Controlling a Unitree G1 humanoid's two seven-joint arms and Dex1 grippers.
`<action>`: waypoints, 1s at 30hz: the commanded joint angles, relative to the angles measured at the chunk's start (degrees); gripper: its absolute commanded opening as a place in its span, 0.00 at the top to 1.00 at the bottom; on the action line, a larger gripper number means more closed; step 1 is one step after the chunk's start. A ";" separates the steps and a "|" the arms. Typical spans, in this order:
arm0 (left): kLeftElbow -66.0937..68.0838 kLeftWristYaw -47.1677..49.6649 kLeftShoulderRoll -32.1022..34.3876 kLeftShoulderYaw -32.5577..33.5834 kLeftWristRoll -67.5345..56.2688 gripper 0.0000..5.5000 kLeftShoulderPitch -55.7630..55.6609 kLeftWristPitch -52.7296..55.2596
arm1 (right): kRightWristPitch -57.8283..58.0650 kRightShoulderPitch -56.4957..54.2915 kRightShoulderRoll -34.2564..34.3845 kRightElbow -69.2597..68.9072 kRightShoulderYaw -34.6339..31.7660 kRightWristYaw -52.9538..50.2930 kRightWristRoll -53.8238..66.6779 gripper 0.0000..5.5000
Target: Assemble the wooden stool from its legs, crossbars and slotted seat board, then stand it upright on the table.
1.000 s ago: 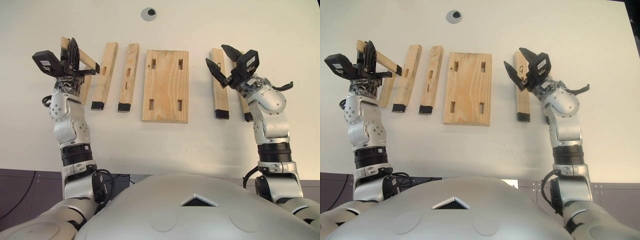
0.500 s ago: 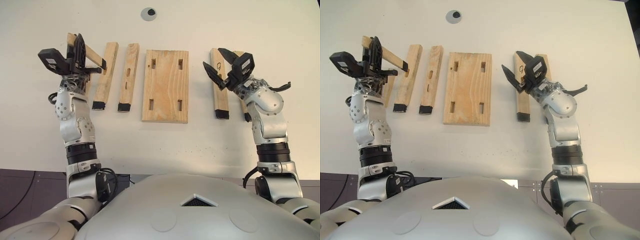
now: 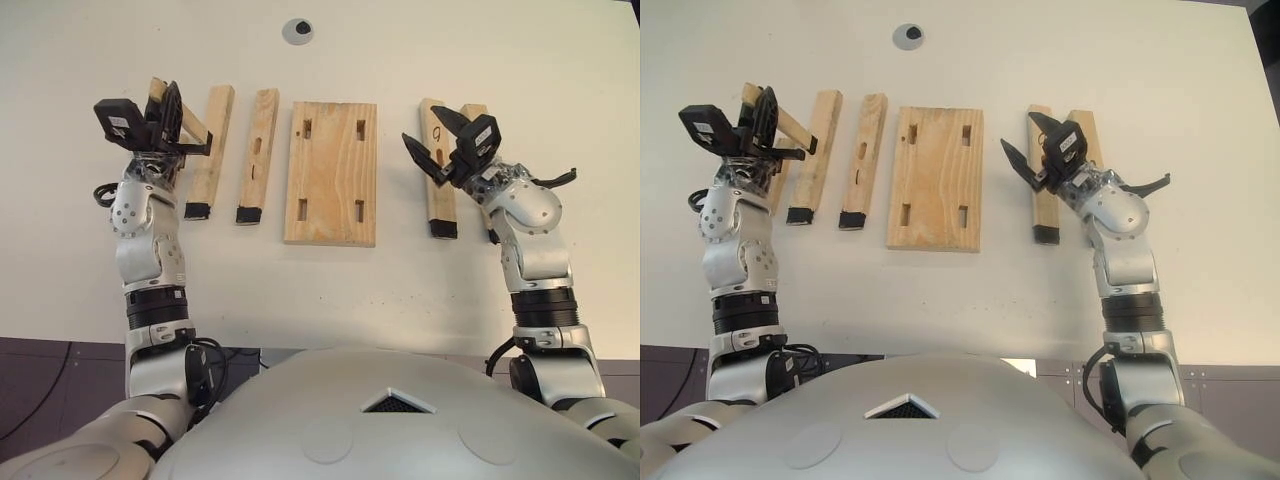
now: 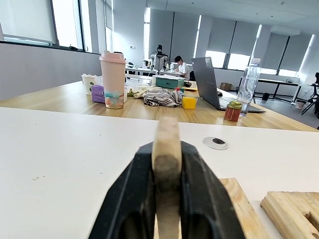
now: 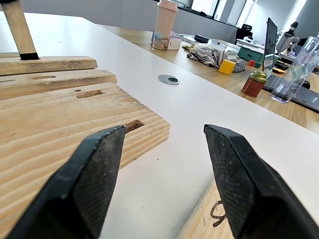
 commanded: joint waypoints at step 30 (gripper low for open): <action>-25.98 8.43 5.34 1.64 -6.88 0.43 11.74 41.35 | -1.82 3.29 -0.35 -0.92 0.91 -1.84 -2.47 0.48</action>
